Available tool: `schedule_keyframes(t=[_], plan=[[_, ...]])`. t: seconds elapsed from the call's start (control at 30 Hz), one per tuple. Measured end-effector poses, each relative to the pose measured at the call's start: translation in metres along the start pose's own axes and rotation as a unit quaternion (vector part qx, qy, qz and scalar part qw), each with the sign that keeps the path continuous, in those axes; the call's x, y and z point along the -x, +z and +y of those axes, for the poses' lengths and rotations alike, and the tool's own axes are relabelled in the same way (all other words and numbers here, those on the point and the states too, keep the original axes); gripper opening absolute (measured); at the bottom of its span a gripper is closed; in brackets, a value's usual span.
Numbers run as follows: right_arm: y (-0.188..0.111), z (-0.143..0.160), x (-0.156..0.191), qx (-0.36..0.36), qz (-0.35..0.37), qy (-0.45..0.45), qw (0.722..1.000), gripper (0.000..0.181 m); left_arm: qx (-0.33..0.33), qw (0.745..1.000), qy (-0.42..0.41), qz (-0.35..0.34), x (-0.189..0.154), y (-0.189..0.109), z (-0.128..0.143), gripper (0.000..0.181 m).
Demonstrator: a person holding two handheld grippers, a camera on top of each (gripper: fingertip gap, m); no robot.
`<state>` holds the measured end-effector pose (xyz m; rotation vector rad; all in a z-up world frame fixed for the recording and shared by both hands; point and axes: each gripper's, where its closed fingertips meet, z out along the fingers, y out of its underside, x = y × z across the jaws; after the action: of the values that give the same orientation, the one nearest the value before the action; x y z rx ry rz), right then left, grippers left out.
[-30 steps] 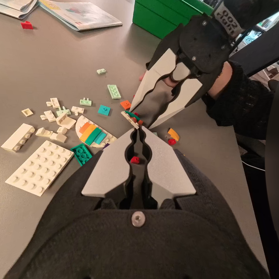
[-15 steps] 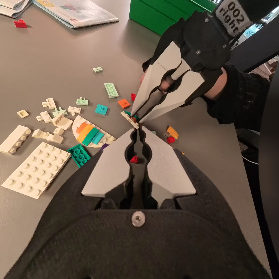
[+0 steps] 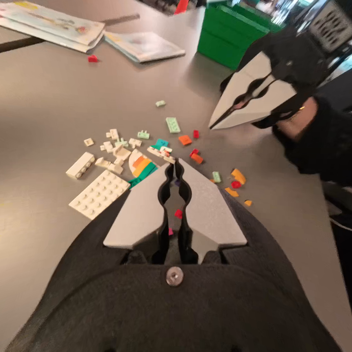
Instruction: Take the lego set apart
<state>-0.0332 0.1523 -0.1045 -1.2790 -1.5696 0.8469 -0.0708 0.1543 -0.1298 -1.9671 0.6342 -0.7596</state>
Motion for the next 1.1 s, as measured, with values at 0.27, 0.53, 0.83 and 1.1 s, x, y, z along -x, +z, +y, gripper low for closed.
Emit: schedule_keyframes(t=[0.27,0.53,0.83,1.1], plan=[[0.012,0.013,0.009,0.009,-0.025,0.006,1.0,0.037,-0.025,0.996,0.053,0.061,-0.032,0.009,-0.004,0.001],[0.007,0.01,0.013,-0.004,-0.041,-0.006,0.999,0.028,-0.008,0.991,0.083,0.106,-0.048,0.01,0.003,0.001],[0.005,0.0,0.006,-0.013,0.003,-0.062,0.998,0.023,-0.023,0.987,0.003,0.157,-0.059,0.011,-0.003,0.039],[0.002,-0.016,0.006,-0.032,0.056,-0.154,0.986,0.023,-0.064,0.982,-0.079,0.158,-0.049,0.01,-0.014,0.004]])
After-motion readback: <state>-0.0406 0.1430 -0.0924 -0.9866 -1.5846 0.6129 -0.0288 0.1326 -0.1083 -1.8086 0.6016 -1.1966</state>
